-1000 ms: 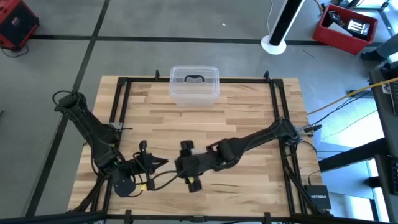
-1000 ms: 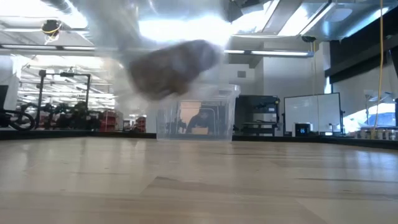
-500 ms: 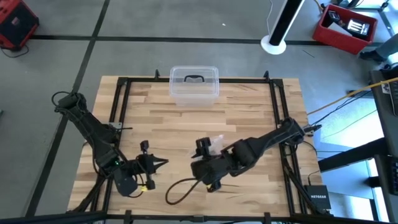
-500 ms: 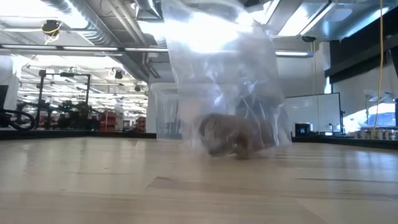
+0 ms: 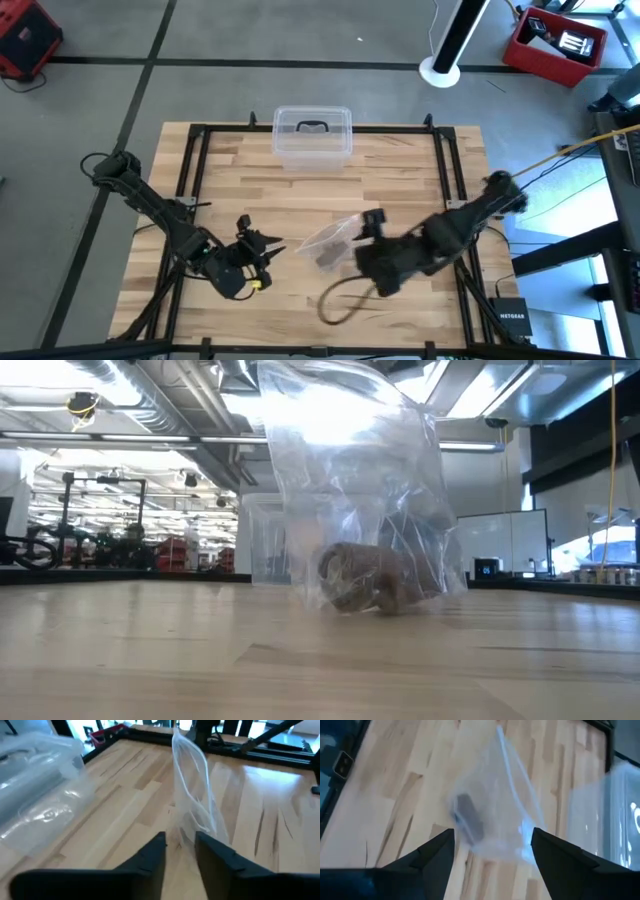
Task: Roll bandage
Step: Close the transparent zip bag
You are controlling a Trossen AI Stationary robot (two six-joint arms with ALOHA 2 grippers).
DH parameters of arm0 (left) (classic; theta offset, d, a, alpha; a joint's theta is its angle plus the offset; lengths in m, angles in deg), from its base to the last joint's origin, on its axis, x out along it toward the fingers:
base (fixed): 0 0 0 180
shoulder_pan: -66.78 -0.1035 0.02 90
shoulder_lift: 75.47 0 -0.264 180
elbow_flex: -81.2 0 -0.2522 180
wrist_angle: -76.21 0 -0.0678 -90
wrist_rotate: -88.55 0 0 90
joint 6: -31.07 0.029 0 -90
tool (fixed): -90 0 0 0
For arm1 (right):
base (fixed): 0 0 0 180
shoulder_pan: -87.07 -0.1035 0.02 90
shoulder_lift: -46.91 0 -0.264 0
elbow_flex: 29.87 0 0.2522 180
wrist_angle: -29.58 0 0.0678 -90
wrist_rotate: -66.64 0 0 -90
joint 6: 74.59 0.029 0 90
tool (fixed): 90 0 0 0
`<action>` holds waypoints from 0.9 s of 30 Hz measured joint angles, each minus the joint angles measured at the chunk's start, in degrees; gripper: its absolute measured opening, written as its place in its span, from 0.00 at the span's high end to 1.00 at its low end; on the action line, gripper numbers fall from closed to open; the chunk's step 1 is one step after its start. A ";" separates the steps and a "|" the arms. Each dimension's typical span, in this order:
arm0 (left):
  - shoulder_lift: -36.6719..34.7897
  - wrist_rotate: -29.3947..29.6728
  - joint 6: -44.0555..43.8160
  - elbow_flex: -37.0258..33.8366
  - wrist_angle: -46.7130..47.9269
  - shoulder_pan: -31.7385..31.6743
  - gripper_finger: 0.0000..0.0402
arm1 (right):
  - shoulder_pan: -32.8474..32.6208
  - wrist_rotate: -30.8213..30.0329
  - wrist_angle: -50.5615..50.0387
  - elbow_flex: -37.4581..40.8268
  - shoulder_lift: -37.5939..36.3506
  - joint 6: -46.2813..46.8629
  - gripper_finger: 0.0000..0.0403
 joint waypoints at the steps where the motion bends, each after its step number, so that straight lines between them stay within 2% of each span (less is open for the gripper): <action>1: 0.28 -1.04 0.00 0.00 -0.22 -0.64 0.73 | -1.32 -1.23 1.62 4.58 -3.02 2.11 0.34; 6: 2.35 -9.24 -0.65 0.00 -0.90 -2.44 0.60 | -7.64 -8.03 13.02 30.59 -18.84 13.33 0.34; 9: 3.75 -10.51 -2.40 0.00 -0.77 -2.78 0.56 | -9.99 -13.91 22.42 44.51 -27.01 17.04 0.34; 12: 5.12 -10.63 -6.83 0.00 -0.92 -3.36 0.55 | -9.04 -16.97 34.09 56.62 -32.49 16.04 0.34; 15: 6.50 -11.51 -9.50 0.00 -1.31 -3.63 0.55 | -4.53 -16.85 45.42 66.20 -35.50 11.93 0.34; 18: 7.96 -12.54 -9.29 0.00 -1.86 -3.63 0.55 | 0.97 -12.36 57.66 73.50 -37.30 6.16 0.34; 24: 7.10 -19.96 -8.05 0.27 1.62 -3.40 0.55 | 15.34 4.27 77.51 81.25 -40.14 -3.98 0.34; 27: 4.17 -20.25 -9.00 1.21 3.52 -3.39 0.55 | 21.67 14.03 85.85 83.17 -39.95 -5.48 0.34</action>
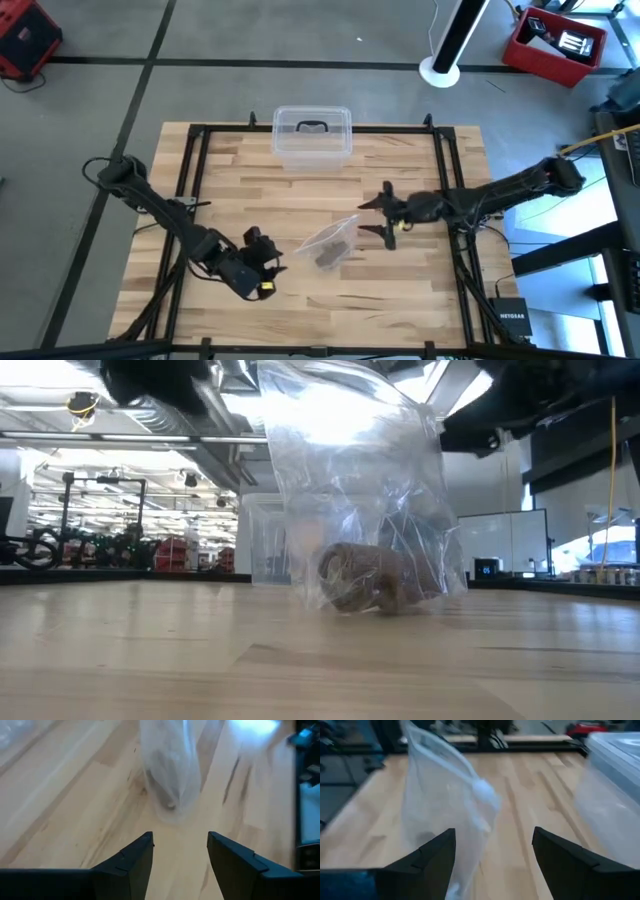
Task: Roll bandage
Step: Close the transparent zip bag
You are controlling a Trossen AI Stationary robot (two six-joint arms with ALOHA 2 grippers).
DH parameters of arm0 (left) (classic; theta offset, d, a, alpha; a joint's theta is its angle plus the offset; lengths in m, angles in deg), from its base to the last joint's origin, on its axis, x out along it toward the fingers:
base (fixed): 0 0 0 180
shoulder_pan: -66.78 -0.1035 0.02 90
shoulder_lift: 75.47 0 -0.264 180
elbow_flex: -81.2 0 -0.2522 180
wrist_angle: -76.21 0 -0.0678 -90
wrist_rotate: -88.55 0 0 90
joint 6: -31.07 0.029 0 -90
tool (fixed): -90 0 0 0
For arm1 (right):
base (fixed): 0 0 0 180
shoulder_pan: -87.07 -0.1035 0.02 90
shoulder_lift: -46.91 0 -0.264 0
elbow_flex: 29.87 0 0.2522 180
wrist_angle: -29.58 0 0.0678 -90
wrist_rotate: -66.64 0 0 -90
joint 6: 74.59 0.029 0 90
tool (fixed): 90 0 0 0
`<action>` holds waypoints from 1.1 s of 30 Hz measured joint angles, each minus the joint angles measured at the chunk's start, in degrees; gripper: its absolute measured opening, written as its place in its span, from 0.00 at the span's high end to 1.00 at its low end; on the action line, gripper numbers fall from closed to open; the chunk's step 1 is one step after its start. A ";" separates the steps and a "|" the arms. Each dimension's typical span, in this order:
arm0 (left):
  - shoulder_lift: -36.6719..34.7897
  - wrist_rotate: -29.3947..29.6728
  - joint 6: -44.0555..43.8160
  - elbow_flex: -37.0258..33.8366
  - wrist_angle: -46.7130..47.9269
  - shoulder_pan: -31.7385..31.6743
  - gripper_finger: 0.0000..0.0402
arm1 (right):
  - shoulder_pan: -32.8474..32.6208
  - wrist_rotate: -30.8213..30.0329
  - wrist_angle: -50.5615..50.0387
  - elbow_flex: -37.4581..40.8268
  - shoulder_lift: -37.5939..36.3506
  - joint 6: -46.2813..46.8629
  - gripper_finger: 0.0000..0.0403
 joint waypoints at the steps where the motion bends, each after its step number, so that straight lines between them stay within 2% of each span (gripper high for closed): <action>1: -1.04 0.06 0.52 0.09 0.28 -0.01 0.55 | 1.63 2.90 2.36 0.41 0.89 -0.26 0.34; 4: -3.73 1.42 3.76 0.08 -0.11 -0.65 0.55 | 4.76 10.62 7.13 0.91 3.06 -1.01 0.35; 8: -6.02 5.29 11.48 0.10 -3.49 -2.89 0.55 | 5.66 12.24 11.94 0.89 6.09 -2.00 0.42; 12: -5.56 4.81 21.94 0.06 -11.34 -7.05 0.55 | 5.55 12.13 17.81 0.76 8.40 -3.82 0.63; 16: -5.03 0.77 30.34 0.08 -20.09 -11.50 0.55 | 5.55 11.17 19.10 0.87 10.25 -4.98 0.92; 17: -4.95 -0.36 31.84 0.08 -22.19 -12.55 0.55 | 5.53 11.13 19.56 0.81 10.51 -5.22 0.96; 22: -2.75 -8.43 36.01 0.14 -30.30 -18.36 0.55 | 5.46 6.52 20.40 0.63 11.40 -4.44 0.95; 26: 1.52 -14.88 37.21 0.10 -36.37 -21.88 0.55 | 4.19 6.20 24.41 0.63 11.40 -4.28 0.99; 29: 4.35 -16.14 37.83 0.10 -39.24 -23.23 0.55 | 1.77 5.56 26.12 0.63 11.38 -4.28 0.97; 33: 5.70 -16.15 37.52 0.04 -38.53 -23.47 0.55 | -1.43 2.67 24.87 0.63 11.40 -4.29 0.99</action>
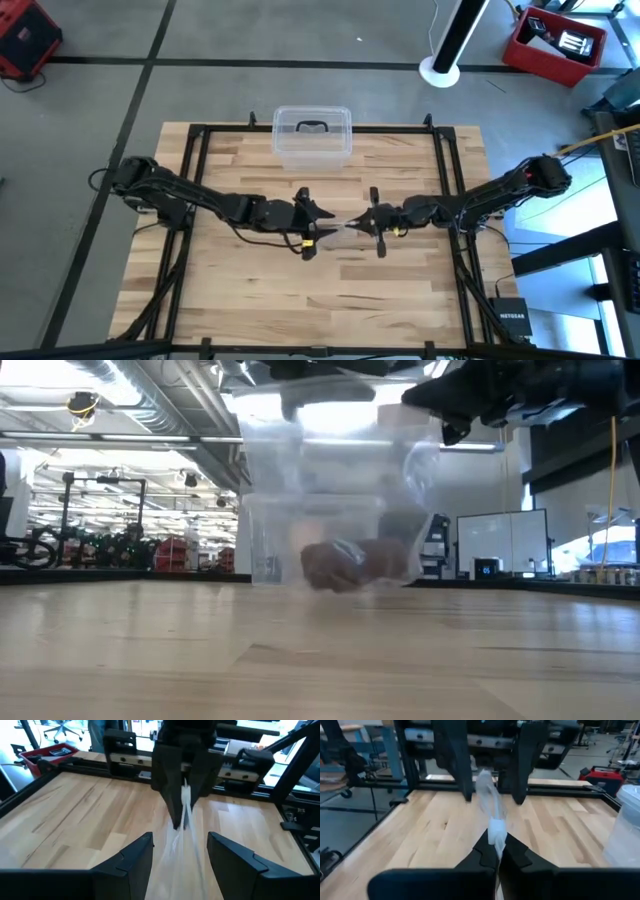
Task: Roll bandage
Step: Close the transparent zip bag
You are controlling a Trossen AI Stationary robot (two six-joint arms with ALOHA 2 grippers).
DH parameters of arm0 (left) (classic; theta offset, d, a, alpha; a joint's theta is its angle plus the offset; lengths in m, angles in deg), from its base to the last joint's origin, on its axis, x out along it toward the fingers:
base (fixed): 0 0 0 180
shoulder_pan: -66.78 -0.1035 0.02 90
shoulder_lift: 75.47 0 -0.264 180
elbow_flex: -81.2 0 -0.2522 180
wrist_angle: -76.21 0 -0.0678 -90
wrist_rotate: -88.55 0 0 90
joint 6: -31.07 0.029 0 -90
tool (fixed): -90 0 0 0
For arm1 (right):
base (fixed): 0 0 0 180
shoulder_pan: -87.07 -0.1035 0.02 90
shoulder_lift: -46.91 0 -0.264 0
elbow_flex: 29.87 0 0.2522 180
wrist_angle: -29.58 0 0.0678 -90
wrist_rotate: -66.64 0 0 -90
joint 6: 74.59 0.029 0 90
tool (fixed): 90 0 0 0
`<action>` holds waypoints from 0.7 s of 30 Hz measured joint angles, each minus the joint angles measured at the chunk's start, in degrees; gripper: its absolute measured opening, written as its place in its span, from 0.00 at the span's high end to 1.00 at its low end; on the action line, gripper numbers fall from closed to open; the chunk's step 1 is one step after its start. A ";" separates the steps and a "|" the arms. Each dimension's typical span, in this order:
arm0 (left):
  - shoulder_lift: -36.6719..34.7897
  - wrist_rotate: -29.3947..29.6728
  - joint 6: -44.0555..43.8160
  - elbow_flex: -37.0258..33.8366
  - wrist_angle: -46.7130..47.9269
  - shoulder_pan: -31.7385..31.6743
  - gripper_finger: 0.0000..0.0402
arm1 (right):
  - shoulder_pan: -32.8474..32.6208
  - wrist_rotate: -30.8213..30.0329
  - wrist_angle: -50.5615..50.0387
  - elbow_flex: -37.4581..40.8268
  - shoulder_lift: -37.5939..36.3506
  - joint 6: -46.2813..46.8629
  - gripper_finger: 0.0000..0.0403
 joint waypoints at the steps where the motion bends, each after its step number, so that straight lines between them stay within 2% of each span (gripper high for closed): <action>1: 0.04 0.00 -0.02 0.02 0.03 0.00 0.55 | -0.73 -0.96 -0.21 0.00 0.00 0.03 0.99; 7: 0.49 -0.02 1.55 0.00 1.70 0.09 0.58 | -2.22 -2.50 0.32 0.00 0.00 0.09 0.99; 11: 1.34 0.00 2.82 0.04 1.33 0.18 0.71 | -2.07 -2.51 0.59 0.00 0.00 1.20 0.98; 15: 1.73 0.28 4.93 0.02 0.76 0.22 0.94 | -2.07 -2.47 0.12 0.00 0.00 1.36 0.94; 16: 1.70 0.33 5.57 0.02 0.22 0.23 0.97 | -2.07 -2.47 0.32 0.00 0.00 1.36 0.94; 21: 1.70 1.05 6.35 0.02 -1.01 0.66 0.99 | -2.07 -2.44 1.35 -0.02 -0.07 3.41 0.89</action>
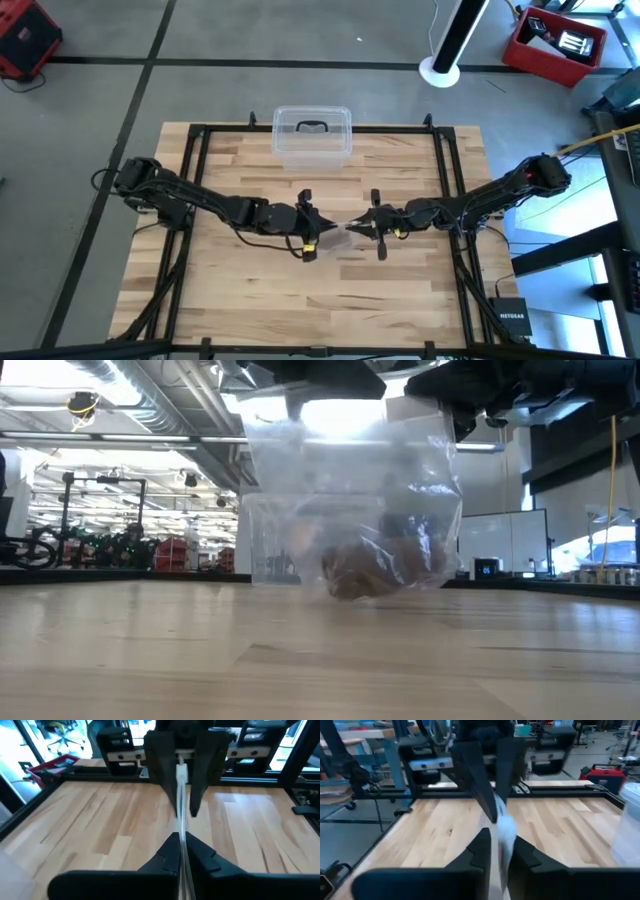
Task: Roll bandage
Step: Close the transparent zip bag
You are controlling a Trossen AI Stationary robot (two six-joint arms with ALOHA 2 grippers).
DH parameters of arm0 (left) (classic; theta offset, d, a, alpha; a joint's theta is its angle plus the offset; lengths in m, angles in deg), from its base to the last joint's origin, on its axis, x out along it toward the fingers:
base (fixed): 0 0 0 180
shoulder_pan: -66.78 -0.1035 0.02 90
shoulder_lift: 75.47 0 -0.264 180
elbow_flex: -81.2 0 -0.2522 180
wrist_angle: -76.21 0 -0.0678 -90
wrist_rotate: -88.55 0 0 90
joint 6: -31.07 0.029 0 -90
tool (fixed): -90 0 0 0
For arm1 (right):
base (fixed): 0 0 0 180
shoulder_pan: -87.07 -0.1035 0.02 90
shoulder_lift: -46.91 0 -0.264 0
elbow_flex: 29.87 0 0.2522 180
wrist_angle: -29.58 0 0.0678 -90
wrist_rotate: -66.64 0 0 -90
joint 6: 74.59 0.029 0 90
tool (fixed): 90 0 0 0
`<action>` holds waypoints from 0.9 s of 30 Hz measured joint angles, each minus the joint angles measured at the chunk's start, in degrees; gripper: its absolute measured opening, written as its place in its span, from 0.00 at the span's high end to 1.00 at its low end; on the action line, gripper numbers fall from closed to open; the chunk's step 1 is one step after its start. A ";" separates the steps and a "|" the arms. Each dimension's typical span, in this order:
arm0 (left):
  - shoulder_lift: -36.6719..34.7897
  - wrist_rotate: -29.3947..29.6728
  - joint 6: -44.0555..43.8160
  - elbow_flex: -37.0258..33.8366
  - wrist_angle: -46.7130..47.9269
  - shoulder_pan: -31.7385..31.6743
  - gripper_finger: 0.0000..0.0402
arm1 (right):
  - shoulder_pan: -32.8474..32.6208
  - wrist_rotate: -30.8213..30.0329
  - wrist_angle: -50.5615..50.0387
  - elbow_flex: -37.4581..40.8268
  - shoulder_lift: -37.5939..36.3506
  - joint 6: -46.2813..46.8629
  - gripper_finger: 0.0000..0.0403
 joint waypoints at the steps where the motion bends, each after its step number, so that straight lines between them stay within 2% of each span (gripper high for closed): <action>1: 0.00 0.54 0.33 0.00 -0.33 0.35 0.99 | 0.00 -0.54 -0.75 0.00 -0.27 -0.26 0.88; 6: 0.00 2.06 1.43 0.00 -1.30 2.25 1.00 | 0.00 0.28 -4.14 0.31 -1.50 0.74 0.80; 11: -0.02 2.44 1.40 0.00 -1.72 3.10 1.00 | -0.04 0.88 -1.21 1.05 -1.50 0.06 0.79; 18: -0.04 2.45 0.91 0.00 -1.85 3.08 1.00 | -0.02 4.33 2.73 1.05 -1.43 -2.72 0.83; 23: -0.04 2.45 0.82 0.00 -2.55 3.08 0.99 | -0.03 4.44 2.25 1.14 -0.86 -3.82 0.97; 27: -0.05 2.45 -1.13 0.00 -2.81 3.06 0.97 | -0.04 4.35 2.27 1.14 -0.80 -2.93 0.97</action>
